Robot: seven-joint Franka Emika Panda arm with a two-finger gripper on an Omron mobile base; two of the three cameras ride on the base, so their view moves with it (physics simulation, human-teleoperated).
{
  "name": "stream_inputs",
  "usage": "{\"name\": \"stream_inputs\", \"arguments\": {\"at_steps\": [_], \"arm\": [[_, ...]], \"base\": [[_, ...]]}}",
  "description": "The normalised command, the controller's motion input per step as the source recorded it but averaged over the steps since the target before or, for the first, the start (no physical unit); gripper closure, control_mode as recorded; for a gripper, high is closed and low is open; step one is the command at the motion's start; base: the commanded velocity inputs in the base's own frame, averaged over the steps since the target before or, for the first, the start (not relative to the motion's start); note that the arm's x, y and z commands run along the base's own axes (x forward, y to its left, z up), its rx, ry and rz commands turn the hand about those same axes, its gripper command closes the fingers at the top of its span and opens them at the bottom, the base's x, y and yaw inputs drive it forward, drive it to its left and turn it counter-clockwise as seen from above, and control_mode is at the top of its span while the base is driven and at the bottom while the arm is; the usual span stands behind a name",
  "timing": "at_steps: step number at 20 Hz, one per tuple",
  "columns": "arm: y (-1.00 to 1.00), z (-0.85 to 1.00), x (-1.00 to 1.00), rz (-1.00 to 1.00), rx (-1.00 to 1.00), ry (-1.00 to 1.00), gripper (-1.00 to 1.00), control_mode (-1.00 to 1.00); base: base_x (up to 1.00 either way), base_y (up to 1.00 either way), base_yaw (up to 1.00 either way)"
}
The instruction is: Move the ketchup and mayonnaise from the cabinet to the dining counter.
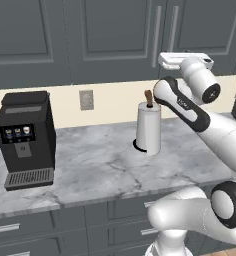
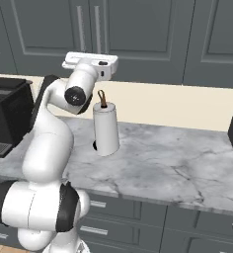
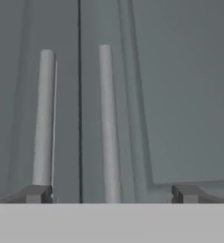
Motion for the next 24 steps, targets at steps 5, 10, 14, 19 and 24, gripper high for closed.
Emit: {"name": "stream_inputs", "arguments": {"at_steps": [5, 10, 14, 19, 24], "arm": [[-0.17, 0.06, 0.69, -0.04, 0.0, 0.0, -1.0, -1.0], [-0.07, 0.02, 0.66, -0.06, 0.0, 0.0, -1.0, -1.0], [0.0, 0.01, 0.71, -0.08, 0.0, 0.0, 1.0, -1.0], [-0.14, 0.09, 0.64, -0.09, 0.0, 0.03, 1.0, -1.0], [-0.78, 0.33, 0.09, -0.17, 0.0, 0.18, 1.0, -1.0]], "base": [[0.0, 0.0, 0.0], [0.0, 0.0, 0.0], [0.0, 0.0, 0.0], [0.0, 0.0, 0.0], [0.0, 0.0, 0.0]]}}
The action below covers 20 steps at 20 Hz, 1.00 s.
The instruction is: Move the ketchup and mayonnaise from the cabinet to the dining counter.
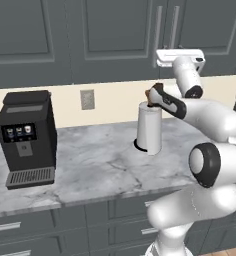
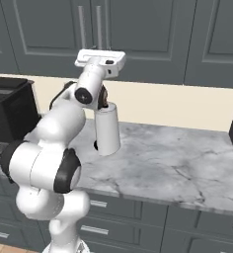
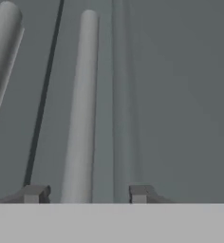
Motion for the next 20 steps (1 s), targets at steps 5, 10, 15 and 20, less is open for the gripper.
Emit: {"name": "stream_inputs", "arguments": {"at_steps": [5, 10, 15, 20], "arm": [[-0.96, 0.37, 0.0, -0.16, 0.0, 0.27, 1.0, -1.0], [-1.0, 0.33, -0.03, -0.13, 0.03, 0.3, 1.0, -1.0], [-1.0, 0.24, -0.35, -0.09, 0.03, 0.22, 1.0, -1.0], [-1.0, 0.22, -0.66, -0.05, 0.07, 0.13, 1.0, -1.0]], "base": [[0.0, 0.0, 0.0], [0.0, 0.0, 0.0], [0.0, 0.0, 0.0], [0.0, 0.0, 0.0]]}}
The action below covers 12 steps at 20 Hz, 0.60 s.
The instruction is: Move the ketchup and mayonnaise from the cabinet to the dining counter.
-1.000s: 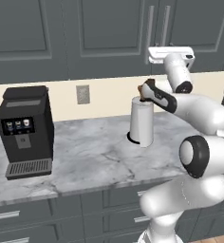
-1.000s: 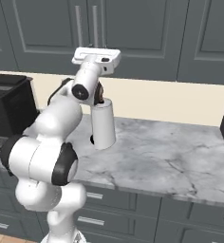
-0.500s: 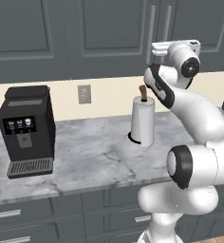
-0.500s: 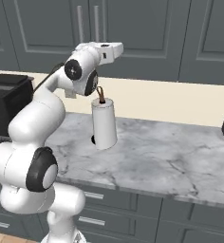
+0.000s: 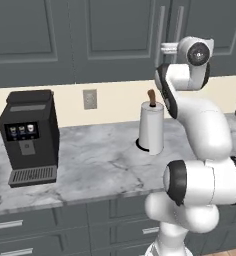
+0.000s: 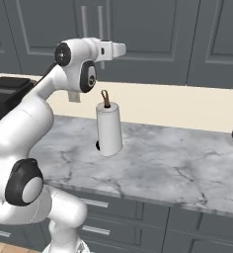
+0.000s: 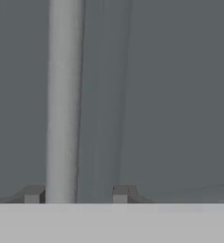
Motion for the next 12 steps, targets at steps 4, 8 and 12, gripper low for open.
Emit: {"name": "stream_inputs", "arguments": {"at_steps": [4, 8, 12], "arm": [[-1.0, 0.12, -0.87, 0.0, 0.15, 0.02, 1.0, -1.0], [-1.0, 0.08, -0.99, 0.0, 0.21, 0.0, 1.0, -1.0], [-1.0, 0.1, -1.0, 0.0, 0.21, 0.0, 1.0, -1.0]], "base": [[0.0, 0.0, 0.0], [0.0, 0.0, 0.0], [0.0, 0.0, 0.0]]}}
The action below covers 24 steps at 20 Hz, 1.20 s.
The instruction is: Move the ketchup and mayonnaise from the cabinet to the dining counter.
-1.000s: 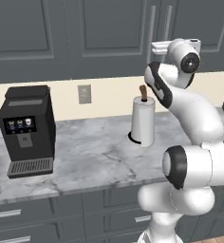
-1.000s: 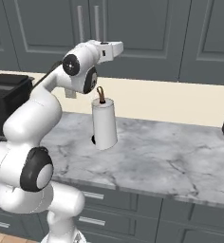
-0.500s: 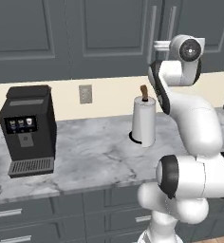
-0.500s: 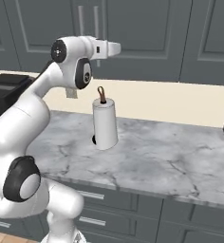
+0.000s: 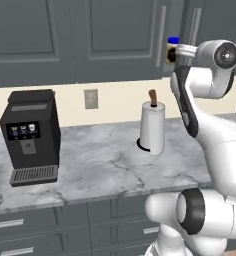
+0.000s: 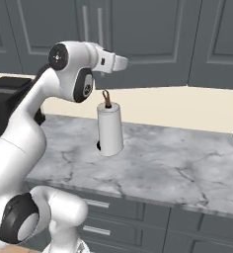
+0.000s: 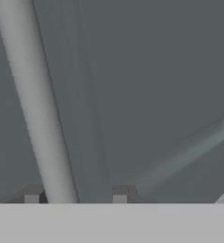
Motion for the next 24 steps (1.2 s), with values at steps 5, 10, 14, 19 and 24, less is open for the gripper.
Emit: {"name": "stream_inputs", "arguments": {"at_steps": [5, 10, 14, 19, 24], "arm": [[-1.0, 0.08, -0.98, 0.0, 0.17, 0.0, 1.0, -1.0], [-1.0, 0.02, -0.84, 0.0, 0.13, 0.0, 1.0, -1.0], [-1.0, 0.0, -0.65, 0.0, 0.09, 0.0, 1.0, -1.0], [-0.96, 0.0, -0.62, 0.0, 0.06, 0.0, -1.0, -1.0], [-0.13, 0.0, -0.94, 0.0, 0.01, -0.07, -1.0, -1.0]], "base": [[0.0, 0.0, 0.0], [0.0, 0.0, 0.0], [0.0, 0.0, 0.0], [0.0, 0.0, 0.0], [0.0, 0.0, 0.0]]}}
